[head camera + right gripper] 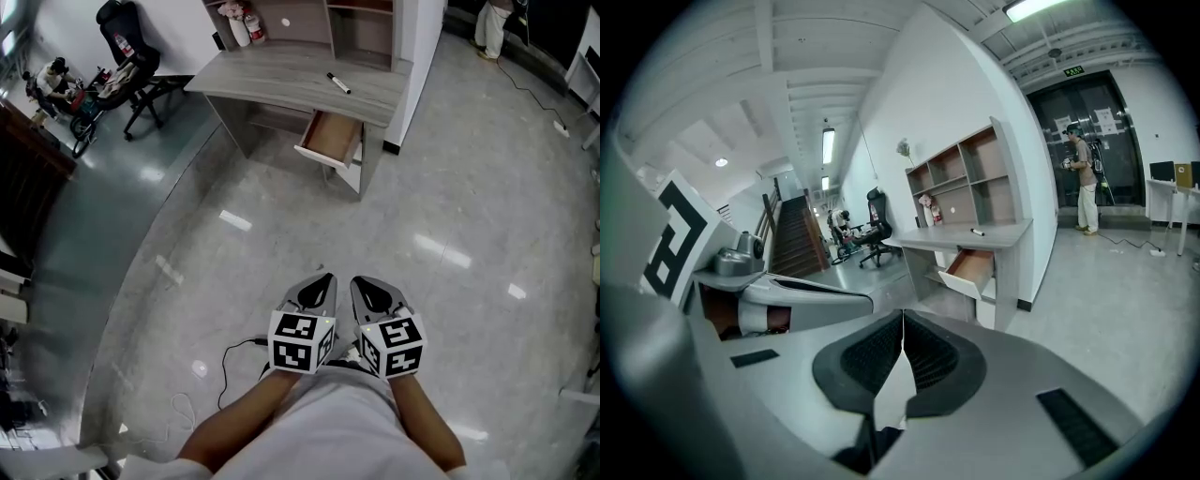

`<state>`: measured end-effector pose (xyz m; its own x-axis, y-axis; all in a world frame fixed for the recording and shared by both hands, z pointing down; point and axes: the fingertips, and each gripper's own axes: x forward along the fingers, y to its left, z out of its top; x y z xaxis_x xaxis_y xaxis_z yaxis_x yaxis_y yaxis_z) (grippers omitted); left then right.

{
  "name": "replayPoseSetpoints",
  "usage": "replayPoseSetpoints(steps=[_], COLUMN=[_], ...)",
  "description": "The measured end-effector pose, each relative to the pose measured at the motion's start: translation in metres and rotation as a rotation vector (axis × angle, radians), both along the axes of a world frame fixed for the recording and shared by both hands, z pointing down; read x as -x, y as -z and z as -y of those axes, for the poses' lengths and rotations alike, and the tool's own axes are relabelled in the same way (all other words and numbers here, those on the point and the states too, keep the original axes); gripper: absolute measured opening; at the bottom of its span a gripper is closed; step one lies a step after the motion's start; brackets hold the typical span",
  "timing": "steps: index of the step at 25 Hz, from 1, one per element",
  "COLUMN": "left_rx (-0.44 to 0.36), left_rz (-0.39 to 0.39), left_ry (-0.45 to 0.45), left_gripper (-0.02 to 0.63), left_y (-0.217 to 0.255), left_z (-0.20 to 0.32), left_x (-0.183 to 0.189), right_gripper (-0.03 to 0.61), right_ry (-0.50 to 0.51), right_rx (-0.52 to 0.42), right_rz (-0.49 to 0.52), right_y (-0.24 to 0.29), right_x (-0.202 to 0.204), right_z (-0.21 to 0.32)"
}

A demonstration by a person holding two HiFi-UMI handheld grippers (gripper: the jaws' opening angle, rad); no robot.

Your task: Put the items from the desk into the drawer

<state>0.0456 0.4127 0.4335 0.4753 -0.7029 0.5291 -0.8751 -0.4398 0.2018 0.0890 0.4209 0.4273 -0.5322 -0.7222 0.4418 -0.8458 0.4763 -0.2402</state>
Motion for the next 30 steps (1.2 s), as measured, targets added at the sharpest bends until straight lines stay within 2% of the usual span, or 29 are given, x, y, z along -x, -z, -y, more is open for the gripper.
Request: replayPoseSetpoints(steps=[7,15,30], left_rx=[0.002,0.009,0.021], left_rz=[-0.012,-0.042,-0.067], left_ry=[-0.024,-0.062,-0.156], left_gripper=[0.002,0.002,0.002], left_y=[-0.004,-0.007,0.001], left_z=[0.035,0.106,0.209], left_x=[0.003,0.011,0.065], right_gripper=[0.003,0.003,0.003], right_ry=[-0.006,-0.022,-0.083], right_rx=[0.014,0.019,0.039], right_rz=[-0.018,-0.058,-0.125], right_y=[-0.004,-0.006,0.002], right_x=[0.007,0.023,0.078], right_z=[0.033,0.1,0.203])
